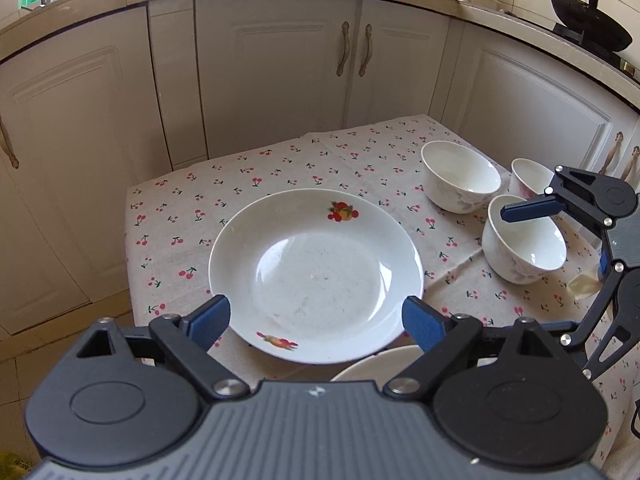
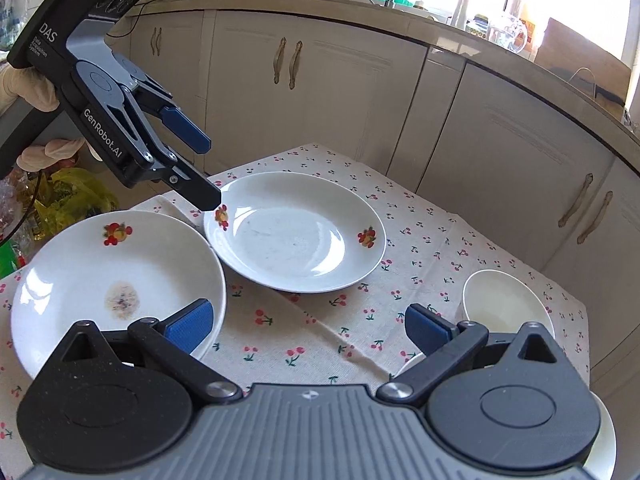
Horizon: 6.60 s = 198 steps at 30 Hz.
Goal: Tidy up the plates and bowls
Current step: 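Open the left gripper and move it to the fruit-decal plate rim, then close the left gripper on the fruit-decal plate rim and lift it, then carry the fruit-decal plate with the left gripper over the plate stack, then lower the plate onto the stack and open the left gripper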
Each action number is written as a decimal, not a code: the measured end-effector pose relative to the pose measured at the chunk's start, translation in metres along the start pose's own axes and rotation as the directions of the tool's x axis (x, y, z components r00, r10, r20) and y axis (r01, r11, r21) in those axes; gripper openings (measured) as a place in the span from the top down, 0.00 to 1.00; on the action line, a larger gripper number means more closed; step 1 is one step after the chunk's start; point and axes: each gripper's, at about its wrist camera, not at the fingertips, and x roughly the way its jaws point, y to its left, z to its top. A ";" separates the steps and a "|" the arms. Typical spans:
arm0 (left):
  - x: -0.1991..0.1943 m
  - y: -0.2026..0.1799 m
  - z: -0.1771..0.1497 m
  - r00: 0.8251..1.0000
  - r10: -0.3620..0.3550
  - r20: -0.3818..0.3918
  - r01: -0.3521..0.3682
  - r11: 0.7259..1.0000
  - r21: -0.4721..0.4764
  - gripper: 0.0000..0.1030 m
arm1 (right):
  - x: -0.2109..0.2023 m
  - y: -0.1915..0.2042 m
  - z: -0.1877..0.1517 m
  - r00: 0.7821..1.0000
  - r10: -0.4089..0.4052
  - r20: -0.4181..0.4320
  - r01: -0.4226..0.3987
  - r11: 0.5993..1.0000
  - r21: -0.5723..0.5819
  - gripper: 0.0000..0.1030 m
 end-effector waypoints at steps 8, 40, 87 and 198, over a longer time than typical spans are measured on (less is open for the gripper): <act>0.032 0.020 0.016 1.000 0.000 -0.022 -0.001 1.000 -0.011 0.10 | 0.039 -0.014 0.008 0.998 0.025 -0.058 -0.027 0.999 -0.043 0.00; 0.105 0.056 0.025 0.986 -0.104 -0.127 0.097 0.994 -0.054 0.18 | 0.118 -0.025 0.031 0.941 0.217 -0.260 -0.243 0.967 -0.074 0.04; 0.101 0.063 0.030 0.976 -0.165 -0.139 0.159 0.986 -0.052 0.18 | 0.109 -0.020 0.031 0.968 0.192 -0.159 -0.216 0.965 -0.147 0.03; -0.011 -0.027 -0.072 0.948 -0.138 -0.287 0.156 0.987 0.041 0.17 | -0.035 0.097 -0.028 0.971 0.180 -0.158 -0.196 0.976 -0.096 0.03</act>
